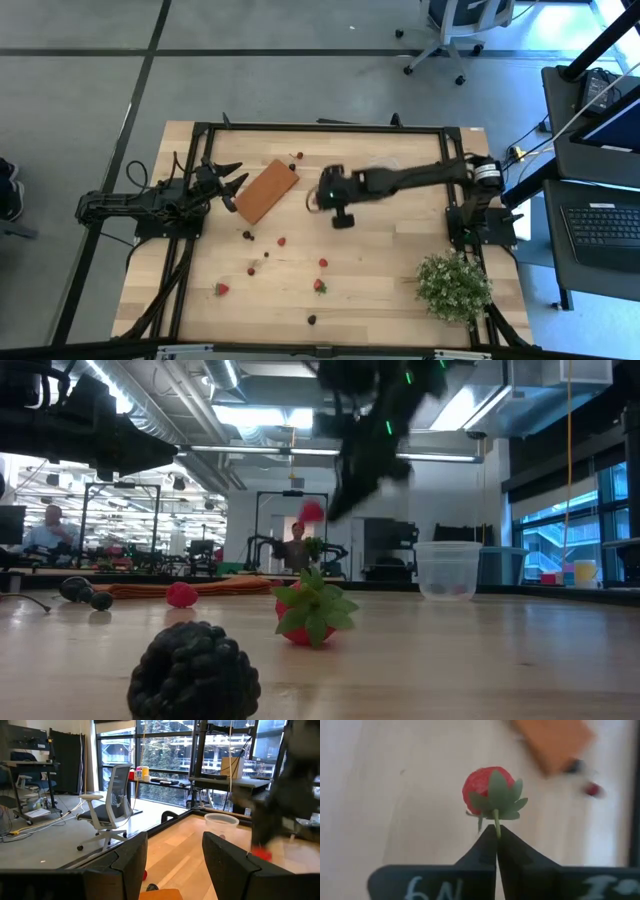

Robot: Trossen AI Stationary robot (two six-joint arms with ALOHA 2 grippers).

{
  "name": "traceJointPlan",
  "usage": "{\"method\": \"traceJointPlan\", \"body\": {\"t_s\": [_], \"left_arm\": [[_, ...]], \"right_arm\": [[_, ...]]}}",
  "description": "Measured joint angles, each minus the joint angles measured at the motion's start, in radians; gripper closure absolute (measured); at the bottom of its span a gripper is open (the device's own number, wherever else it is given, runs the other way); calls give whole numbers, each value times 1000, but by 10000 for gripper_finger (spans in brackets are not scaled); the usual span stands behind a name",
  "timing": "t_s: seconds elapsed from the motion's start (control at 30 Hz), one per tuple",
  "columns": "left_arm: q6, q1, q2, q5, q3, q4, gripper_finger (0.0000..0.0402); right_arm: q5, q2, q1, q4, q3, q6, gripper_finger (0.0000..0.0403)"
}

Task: Pick and placing Produce into tupperware
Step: Put the top red strawberry into the transparent container

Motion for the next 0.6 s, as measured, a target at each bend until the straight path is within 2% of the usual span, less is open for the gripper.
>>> {"method": "traceJointPlan", "body": {"t_s": [0.1, 0.2, 0.33, 0.47, 0.6], "left_arm": [[0, 0, 0, 0, 0, 0, 217], [0, 0, 0, 0, 0, 0, 217], [0, 0, 0, 0, 0, 0, 217], [0, 0, 0, 0, 0, 0, 217], [0, 0, 0, 0, 0, 0, 217]], "right_arm": [[-1, -20, -34, -287, 175, 126, 399], [-1, -45, -64, -536, 327, 181, 396], [-1, -77, -114, -776, 459, 274, 398], [-1, -87, -185, -939, 486, 378, 399], [-1, -89, -267, -963, 415, 416, 398]]}}
